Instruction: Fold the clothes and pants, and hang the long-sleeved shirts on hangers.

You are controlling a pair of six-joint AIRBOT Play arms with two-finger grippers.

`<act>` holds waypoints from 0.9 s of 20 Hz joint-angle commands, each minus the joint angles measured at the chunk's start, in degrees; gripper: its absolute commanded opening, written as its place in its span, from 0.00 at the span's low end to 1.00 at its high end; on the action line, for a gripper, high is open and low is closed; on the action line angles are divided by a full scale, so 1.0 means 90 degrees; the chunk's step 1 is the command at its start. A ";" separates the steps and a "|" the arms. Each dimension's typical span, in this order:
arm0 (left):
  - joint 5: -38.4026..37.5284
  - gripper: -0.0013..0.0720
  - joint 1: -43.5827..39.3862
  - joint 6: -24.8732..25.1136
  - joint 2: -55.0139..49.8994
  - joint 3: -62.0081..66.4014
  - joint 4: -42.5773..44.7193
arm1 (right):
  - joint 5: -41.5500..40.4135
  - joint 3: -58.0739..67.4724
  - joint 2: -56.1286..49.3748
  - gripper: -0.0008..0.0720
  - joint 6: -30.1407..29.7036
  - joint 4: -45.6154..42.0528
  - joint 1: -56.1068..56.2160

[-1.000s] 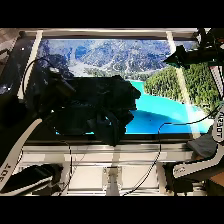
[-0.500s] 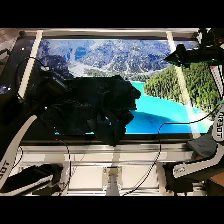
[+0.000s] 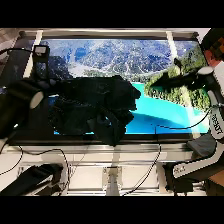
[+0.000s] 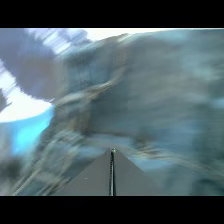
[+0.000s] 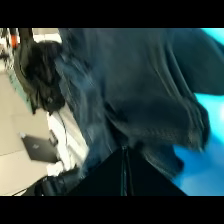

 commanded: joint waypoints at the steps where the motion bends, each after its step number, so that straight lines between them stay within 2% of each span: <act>1: 0.0814 0.05 0.0017 0.1511 0.0741 -0.0066 -0.1753 | -0.0605 -0.1156 -0.0007 0.03 -0.0228 -0.0223 0.0078; 2: 0.0877 0.05 0.0017 0.1809 0.0835 -0.0066 -0.2113 | -0.0828 -0.1287 -0.0007 0.06 -0.0117 -0.0500 0.0160; 4: 0.0957 0.05 0.0017 0.2052 0.0874 -0.0066 -0.2565 | -0.1056 -0.1375 -0.0010 0.51 0.0338 -0.1178 0.0413; 5: 0.0981 0.05 0.0015 0.2059 0.0860 -0.0066 -0.2647 | -0.1110 -0.1375 -0.0012 0.55 0.0447 -0.1426 0.0602; 8: 0.1127 0.05 -0.0002 0.2033 0.0828 -0.0066 -0.2722 | -0.1292 -0.1375 -0.0015 0.55 0.0498 -0.1545 0.1246; 11: 0.1338 0.05 -0.0010 0.2033 0.0823 -0.0066 -0.2722 | -0.2067 -0.1372 -0.0056 0.54 0.1484 -0.2154 0.1749; 12: 0.1384 0.05 -0.0012 0.2033 0.0823 -0.0066 -0.2749 | -0.2152 -0.1372 -0.0080 0.54 0.1562 -0.2144 0.1802; 18: 0.1401 0.05 -0.0010 0.2033 0.0823 -0.0066 -0.2812 | -0.2266 -0.1372 -0.0374 0.54 0.1583 -0.1263 0.1831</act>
